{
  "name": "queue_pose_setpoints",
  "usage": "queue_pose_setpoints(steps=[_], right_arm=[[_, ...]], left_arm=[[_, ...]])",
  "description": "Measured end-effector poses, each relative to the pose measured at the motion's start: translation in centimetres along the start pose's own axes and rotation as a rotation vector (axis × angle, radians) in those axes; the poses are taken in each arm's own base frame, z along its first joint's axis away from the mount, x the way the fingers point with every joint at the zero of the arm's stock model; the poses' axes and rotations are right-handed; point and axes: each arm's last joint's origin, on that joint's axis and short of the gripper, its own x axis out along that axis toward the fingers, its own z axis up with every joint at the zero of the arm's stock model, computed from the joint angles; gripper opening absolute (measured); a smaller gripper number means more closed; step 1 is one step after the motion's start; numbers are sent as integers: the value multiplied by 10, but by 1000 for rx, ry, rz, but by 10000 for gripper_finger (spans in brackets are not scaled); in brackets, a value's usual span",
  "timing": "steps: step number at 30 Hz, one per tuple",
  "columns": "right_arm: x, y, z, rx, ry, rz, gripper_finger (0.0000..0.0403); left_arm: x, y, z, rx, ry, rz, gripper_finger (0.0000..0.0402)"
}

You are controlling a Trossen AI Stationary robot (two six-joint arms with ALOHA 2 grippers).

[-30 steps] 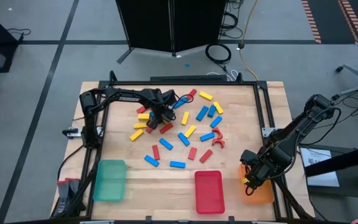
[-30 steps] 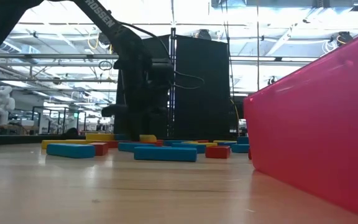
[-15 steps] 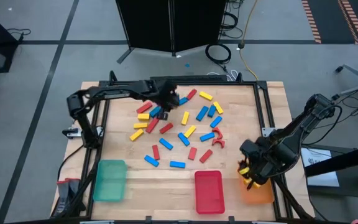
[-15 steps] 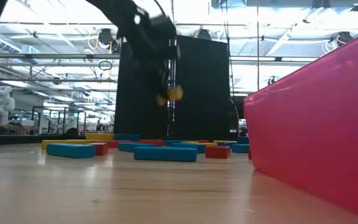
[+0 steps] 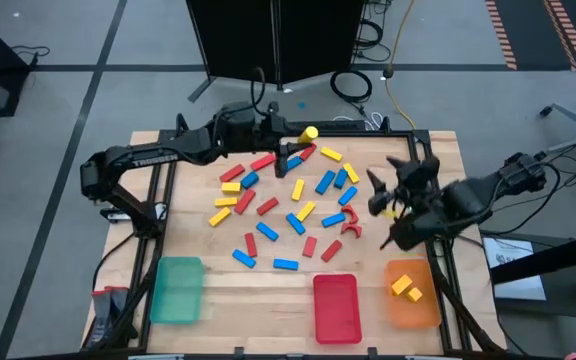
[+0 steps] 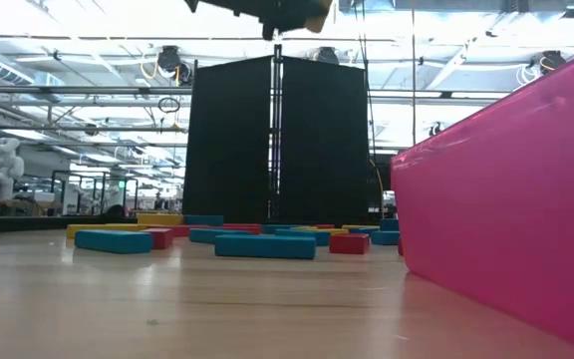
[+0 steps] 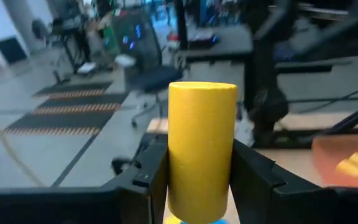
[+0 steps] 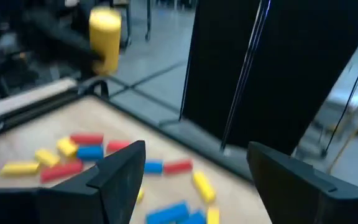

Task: Sort blocks
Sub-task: Put the yellow block into the orange bin

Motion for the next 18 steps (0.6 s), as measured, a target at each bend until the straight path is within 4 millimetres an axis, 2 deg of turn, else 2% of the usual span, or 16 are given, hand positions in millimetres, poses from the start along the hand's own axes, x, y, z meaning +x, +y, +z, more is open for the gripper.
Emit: queue_pose_setpoints(steps=[6,9,13,18], right_arm=[[12,10,51,-86,-89,22,276],[22,17,69,-137,-110,177,276],[32,23,88,-166,-192,460,278],[34,20,101,-239,-315,504,287]], left_arm=[[3,-20,10,16,-76,-47,132],[3,-29,19,28,-149,-61,132],[2,-36,27,26,-228,-71,132],[2,-42,31,-10,-252,-88,132]])
